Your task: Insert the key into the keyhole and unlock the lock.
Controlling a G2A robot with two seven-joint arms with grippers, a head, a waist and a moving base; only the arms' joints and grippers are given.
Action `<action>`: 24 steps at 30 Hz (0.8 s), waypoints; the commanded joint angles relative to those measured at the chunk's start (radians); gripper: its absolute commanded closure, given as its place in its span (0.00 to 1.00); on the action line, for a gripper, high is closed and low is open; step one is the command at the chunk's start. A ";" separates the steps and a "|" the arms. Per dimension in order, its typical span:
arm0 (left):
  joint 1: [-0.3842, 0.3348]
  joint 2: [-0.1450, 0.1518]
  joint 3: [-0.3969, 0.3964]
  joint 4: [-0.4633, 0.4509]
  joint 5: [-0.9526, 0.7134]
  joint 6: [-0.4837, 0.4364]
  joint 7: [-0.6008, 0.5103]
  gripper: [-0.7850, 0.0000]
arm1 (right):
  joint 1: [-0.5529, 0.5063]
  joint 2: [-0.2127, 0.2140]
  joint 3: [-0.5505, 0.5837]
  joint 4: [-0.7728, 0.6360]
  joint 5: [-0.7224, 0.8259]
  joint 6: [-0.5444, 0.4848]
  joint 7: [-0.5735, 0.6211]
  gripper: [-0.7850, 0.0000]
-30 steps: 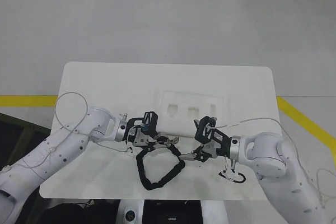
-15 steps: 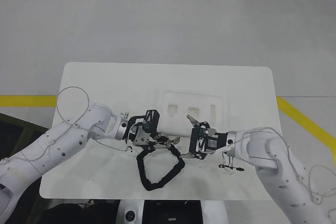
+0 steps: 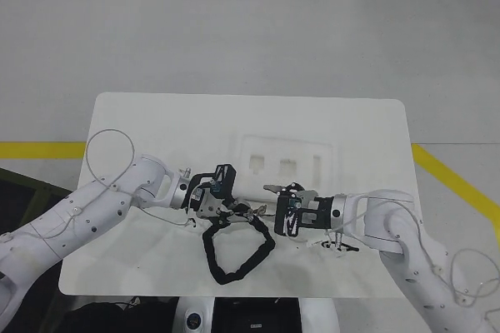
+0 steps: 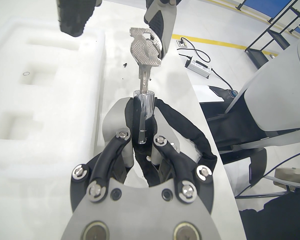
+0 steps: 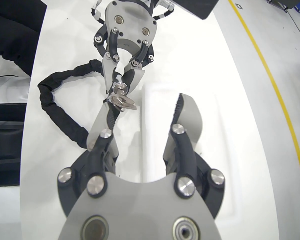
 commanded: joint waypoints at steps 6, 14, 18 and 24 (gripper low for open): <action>-0.014 0.001 0.020 0.005 0.007 0.000 0.020 1.00 | 0.011 0.003 -0.025 -0.010 -0.011 -0.033 0.008 0.69; -0.025 0.000 0.037 0.010 0.018 0.000 0.040 1.00 | 0.025 0.005 -0.040 -0.007 0.005 -0.031 0.014 1.00; -0.031 0.000 0.042 0.014 0.023 0.000 0.050 1.00 | 0.029 0.006 -0.047 0.007 0.044 -0.030 0.010 1.00; -0.036 0.003 0.043 0.014 0.035 0.000 0.061 1.00 | 0.036 0.006 -0.059 0.050 0.219 0.044 0.102 1.00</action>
